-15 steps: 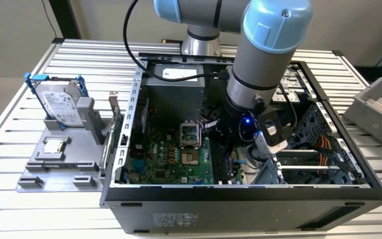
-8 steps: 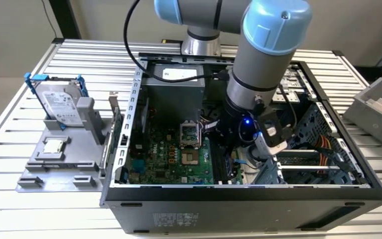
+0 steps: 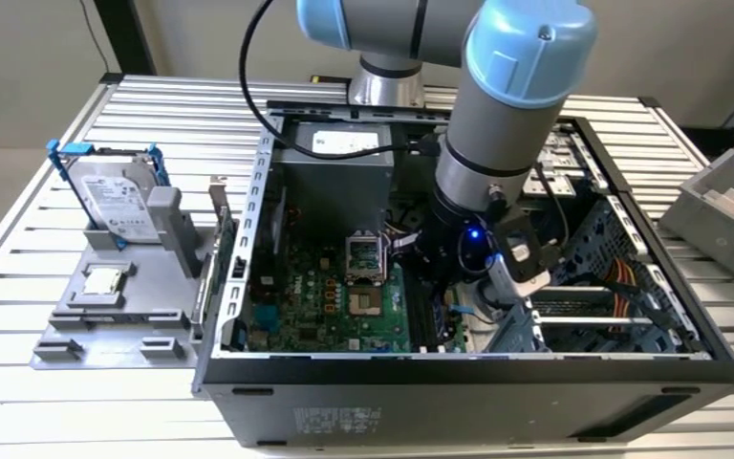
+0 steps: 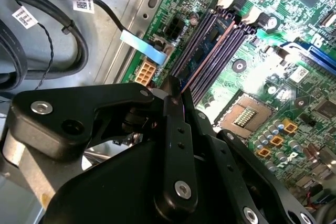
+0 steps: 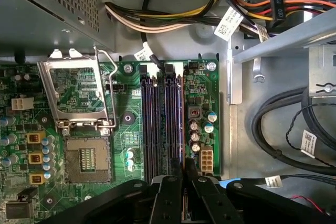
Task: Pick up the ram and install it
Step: 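Insert the ram into the slot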
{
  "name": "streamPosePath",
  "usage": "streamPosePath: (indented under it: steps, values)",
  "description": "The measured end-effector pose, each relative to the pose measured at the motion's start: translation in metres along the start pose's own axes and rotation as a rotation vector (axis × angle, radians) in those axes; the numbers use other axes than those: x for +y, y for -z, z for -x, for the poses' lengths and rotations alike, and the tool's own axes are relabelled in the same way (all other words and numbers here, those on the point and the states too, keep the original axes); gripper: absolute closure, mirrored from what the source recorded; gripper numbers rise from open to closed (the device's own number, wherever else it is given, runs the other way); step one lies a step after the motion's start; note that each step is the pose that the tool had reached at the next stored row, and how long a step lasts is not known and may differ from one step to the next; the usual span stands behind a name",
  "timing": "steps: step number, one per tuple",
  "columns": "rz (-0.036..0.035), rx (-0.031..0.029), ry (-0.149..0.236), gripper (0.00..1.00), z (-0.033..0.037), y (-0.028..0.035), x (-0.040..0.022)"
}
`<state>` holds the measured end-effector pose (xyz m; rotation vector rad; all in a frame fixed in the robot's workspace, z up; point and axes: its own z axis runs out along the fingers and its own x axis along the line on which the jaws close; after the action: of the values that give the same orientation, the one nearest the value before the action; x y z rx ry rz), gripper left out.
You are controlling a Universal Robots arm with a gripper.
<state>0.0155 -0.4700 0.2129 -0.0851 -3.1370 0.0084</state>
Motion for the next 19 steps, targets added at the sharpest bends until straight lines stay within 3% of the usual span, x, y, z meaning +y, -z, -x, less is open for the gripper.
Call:
streamPosePath:
  steps: [19]
  values:
    - [0.0002,-0.0001,0.000,1.00,0.0000,-0.0004,0.0004]
